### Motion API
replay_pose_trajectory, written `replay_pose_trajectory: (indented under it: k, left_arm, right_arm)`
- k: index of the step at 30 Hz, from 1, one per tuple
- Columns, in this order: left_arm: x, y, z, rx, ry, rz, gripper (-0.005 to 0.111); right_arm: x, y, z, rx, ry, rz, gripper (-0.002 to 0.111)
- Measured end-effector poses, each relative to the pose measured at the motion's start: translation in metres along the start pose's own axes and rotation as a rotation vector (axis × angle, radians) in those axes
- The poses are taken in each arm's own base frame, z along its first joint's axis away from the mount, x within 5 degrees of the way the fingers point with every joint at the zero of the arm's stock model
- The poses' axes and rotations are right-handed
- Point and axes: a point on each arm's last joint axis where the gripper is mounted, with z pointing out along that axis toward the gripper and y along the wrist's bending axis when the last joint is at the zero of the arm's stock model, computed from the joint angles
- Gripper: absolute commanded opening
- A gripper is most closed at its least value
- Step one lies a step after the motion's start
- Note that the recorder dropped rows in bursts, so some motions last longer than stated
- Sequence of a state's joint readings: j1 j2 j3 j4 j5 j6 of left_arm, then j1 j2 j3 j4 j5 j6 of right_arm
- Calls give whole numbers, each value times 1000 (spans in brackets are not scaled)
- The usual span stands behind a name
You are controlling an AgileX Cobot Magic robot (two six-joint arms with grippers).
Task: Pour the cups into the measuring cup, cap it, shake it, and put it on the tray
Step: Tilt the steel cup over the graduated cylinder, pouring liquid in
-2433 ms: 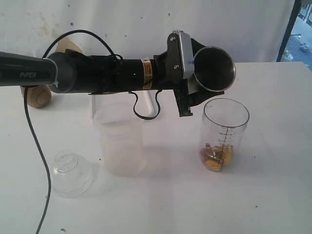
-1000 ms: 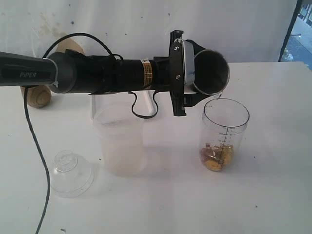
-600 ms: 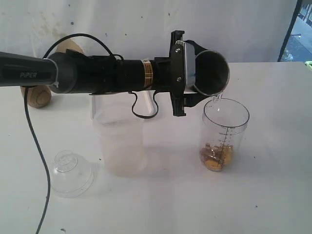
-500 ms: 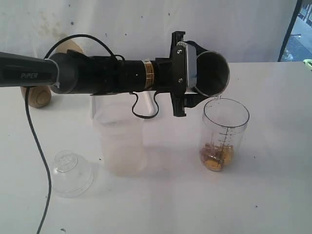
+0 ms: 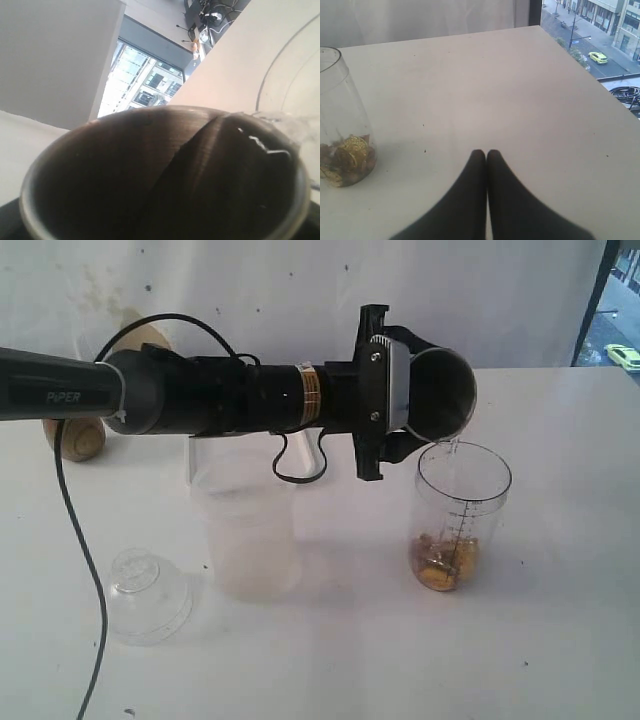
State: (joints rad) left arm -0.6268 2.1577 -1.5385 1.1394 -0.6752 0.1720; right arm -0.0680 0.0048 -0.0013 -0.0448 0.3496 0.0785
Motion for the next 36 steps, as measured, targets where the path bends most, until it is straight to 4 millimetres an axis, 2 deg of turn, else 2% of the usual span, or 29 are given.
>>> replay_pose_trajectory:
  k: [30, 36]
  left_arm:
    - [-2, 3, -1, -9, -1, 204, 0]
    - [-2, 6, -1, -26, 1, 108, 0]
  right_arm:
    - [0, 0, 0, 0, 0, 0, 0]
    - [0, 0, 0, 0, 0, 0, 0]
